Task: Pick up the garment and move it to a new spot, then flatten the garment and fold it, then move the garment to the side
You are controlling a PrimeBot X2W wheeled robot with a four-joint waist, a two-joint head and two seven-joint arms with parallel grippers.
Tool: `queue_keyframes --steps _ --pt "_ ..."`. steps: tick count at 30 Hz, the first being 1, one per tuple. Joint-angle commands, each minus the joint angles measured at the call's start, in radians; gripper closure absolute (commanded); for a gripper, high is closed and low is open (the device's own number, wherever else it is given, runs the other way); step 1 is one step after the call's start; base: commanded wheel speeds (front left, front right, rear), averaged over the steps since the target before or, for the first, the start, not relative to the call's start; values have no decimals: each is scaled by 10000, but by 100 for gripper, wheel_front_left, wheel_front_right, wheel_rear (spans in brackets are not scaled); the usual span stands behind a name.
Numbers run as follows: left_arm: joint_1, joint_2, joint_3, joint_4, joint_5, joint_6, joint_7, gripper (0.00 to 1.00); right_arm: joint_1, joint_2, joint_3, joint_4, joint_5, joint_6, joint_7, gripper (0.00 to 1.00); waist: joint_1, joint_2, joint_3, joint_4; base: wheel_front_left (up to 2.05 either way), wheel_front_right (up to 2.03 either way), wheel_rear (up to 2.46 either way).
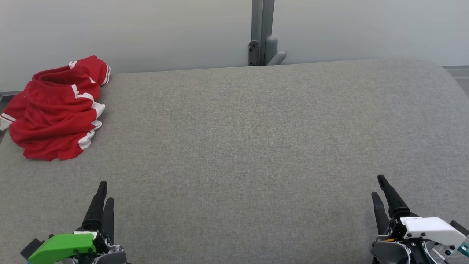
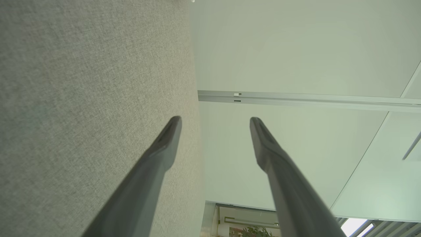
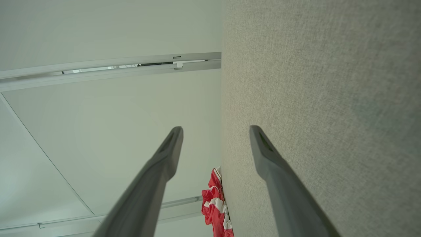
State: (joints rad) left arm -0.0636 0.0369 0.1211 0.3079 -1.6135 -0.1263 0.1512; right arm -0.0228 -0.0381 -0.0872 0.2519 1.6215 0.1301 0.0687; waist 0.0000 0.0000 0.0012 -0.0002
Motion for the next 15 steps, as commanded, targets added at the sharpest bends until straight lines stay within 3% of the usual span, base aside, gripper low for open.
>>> queue_keyframes --steps 1,15 --pt "-153 34 -82 -203 73 -6 -134 0 -130 -41 55 -177 -47 2 -112 0 0 0 0 -1 0 0 0" --pt "-15 58 -405 -584 937 84 -885 0 -83 -61 216 -431 -930 3 -713 0 0 0 1 -12 0 0 0"
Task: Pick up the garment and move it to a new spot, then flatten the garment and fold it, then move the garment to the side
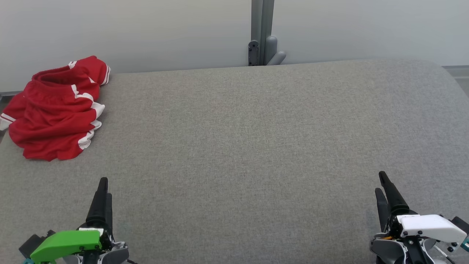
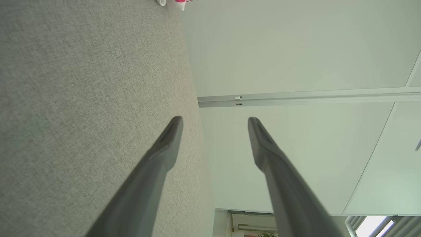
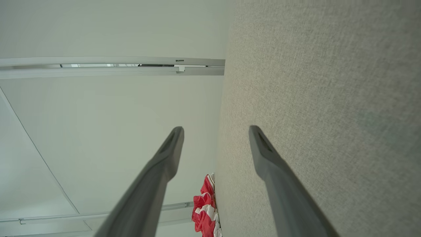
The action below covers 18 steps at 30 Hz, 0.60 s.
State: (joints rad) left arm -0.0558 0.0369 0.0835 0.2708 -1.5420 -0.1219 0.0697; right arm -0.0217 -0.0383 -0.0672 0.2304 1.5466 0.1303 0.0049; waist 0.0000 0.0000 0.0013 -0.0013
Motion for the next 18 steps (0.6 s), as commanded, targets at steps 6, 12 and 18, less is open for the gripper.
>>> queue_keyframes --steps 6,12,18 --pt "-75 67 -172 -584 1328 256 -357 0 -62 -68 17 -534 -1064 1 -304 0 0 0 11 -6 0 0 0" --pt "-40 76 -433 -1081 2654 590 -627 0 -33 -74 80 -930 -2280 2 -522 0 0 0 26 -13 0 0 0" --pt "-14 84 -718 -1446 4192 876 -880 0 -3 -81 176 -1282 -3629 2 -721 0 0 0 41 -18 0 0 0"
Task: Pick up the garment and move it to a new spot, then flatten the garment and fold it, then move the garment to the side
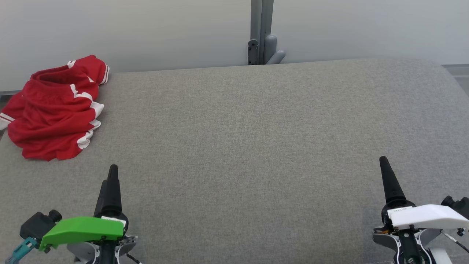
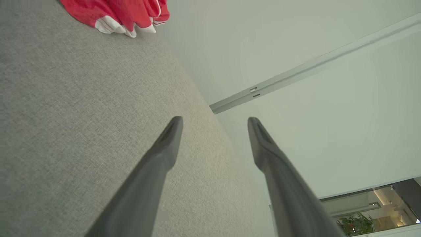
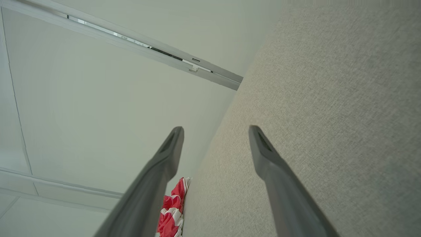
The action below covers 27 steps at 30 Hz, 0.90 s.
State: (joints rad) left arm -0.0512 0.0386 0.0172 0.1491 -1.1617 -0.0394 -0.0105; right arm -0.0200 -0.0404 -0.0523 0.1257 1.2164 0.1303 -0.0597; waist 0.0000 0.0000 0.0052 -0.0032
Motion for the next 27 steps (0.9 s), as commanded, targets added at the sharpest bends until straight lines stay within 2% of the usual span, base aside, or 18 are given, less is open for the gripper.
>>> queue_keyframes --steps 1,16,27 --pt "-59 69 -93 -287 684 77 -125 0 -14 -61 48 -286 -558 2 -108 0 0 0 5 -1 0 0 0" --pt "171 102 -447 -522 4149 409 -653 0 128 -77 351 -700 -3451 3 -531 0 0 0 45 -15 0 0 0" --pt "326 318 -738 -560 5861 769 -1012 0 189 -85 466 -727 -4927 4 -826 0 0 0 52 -43 0 0 0"
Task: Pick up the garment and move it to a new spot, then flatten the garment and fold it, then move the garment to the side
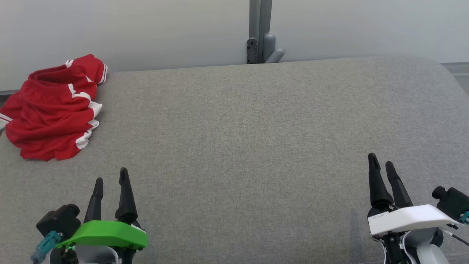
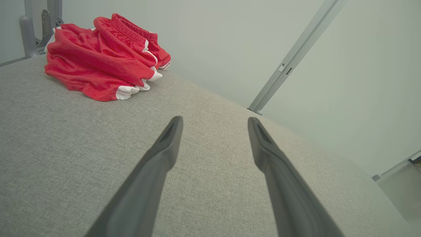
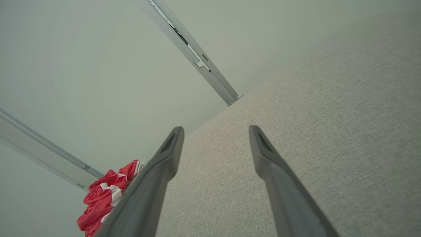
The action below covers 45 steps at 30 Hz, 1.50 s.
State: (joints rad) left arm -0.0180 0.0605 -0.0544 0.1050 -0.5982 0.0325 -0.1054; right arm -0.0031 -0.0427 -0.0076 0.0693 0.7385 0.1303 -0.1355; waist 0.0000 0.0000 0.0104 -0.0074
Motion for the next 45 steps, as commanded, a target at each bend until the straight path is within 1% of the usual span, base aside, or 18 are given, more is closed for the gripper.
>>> queue_keyframes --steps 1,9,21,28,45 --pt "0 115 -53 -117 359 74 -94 0 22 -63 28 -174 -255 4 -94 0 0 0 0 -2 0 0 0" --pt "52 218 -277 -122 1207 292 -336 0 52 -69 110 -213 -1123 4 -287 0 0 0 0 -12 0 0 0" --pt "219 327 -461 -180 2332 493 -671 0 101 -78 195 -158 -2325 4 -556 0 0 0 -4 -21 0 0 0" --pt "304 344 -440 -57 2859 459 -847 0 116 -82 235 -161 -2975 4 -703 0 0 0 1 -36 0 0 0" --pt "451 229 -324 185 4112 212 -1240 0 177 -91 321 -226 -4346 5 -1012 0 0 0 39 -59 0 0 0"
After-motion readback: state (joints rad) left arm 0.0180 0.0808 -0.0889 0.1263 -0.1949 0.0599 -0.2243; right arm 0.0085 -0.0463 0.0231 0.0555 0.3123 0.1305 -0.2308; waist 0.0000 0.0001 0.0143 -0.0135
